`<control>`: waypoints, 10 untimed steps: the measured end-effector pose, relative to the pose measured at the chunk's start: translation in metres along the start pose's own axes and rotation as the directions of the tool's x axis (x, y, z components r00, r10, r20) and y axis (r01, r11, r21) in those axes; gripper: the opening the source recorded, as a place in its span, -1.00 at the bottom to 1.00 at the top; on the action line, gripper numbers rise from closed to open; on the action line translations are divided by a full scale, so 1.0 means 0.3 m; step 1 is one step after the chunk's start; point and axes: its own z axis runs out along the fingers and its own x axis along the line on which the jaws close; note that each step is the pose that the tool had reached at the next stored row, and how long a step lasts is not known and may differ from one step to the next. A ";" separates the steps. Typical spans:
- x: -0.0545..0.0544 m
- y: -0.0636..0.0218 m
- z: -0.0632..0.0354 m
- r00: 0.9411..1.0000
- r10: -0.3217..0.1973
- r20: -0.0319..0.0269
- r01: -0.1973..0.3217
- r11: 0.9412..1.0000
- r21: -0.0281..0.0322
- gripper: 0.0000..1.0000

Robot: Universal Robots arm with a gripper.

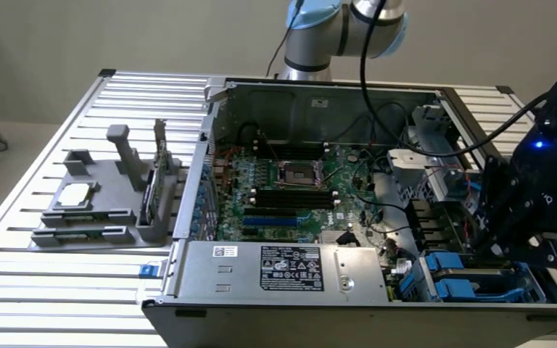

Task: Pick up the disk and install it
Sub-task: 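Insert the second disk wire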

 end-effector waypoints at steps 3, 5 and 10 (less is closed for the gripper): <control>-0.016 -0.009 0.000 1.000 -0.001 -0.008 0.001 1.000 -0.007 -0.66; -0.022 -0.019 0.000 1.000 -0.002 -0.015 0.002 1.000 -0.011 -0.66; -0.026 -0.034 0.000 0.999 -0.008 -0.038 0.007 1.000 -0.022 -0.66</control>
